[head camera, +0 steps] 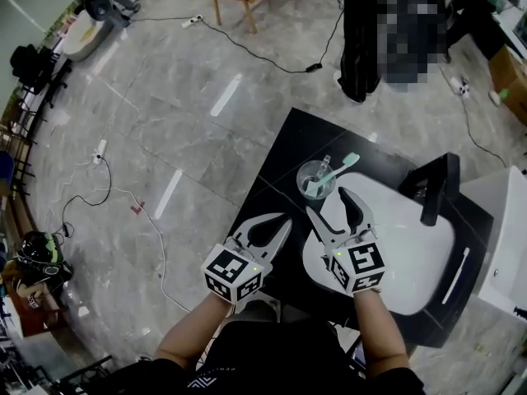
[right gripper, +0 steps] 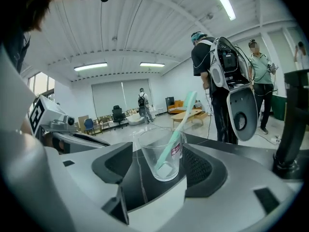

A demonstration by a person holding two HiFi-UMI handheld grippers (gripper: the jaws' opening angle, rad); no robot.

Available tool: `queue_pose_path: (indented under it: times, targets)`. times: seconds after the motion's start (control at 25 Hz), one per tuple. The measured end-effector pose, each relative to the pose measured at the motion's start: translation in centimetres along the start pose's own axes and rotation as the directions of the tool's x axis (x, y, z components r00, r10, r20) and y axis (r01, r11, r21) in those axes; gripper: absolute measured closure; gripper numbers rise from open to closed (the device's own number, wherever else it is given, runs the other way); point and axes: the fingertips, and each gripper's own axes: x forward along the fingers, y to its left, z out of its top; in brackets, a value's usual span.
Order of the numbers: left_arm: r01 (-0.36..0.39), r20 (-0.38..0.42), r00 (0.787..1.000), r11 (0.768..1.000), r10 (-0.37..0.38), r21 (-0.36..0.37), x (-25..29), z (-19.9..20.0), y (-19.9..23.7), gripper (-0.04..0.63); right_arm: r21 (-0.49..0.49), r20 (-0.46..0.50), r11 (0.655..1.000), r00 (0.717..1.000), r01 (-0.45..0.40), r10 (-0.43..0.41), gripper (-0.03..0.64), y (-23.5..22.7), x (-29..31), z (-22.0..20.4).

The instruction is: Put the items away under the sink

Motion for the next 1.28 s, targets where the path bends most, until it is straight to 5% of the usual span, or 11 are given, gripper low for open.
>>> queue_pose_path:
  times: [0.52, 0.68, 1.28]
  targets:
    - [-0.083, 0.008, 0.997, 0.996, 0.083, -0.017, 0.6, -0.9, 2.8, 0.582, -0.069, 0.008, 0.997, 0.999, 0.033, -0.032, 0.278, -0.7, 3.5, -1.0]
    - [-0.102, 0.022, 0.994, 0.995, 0.103, -0.021, 0.7, -0.3, 3.9, 0.483, -0.099, 0.027, 0.994, 0.998, 0.056, -0.054, 0.276, -1.1, 4.2, -1.4]
    - [-0.131, 0.02, 0.991, 0.991, 0.131, -0.017, 0.9, -0.8, 4.8, 0.483, -0.142, 0.068, 0.987, 0.995, 0.077, -0.068, 0.276, -1.2, 6.9, -1.7]
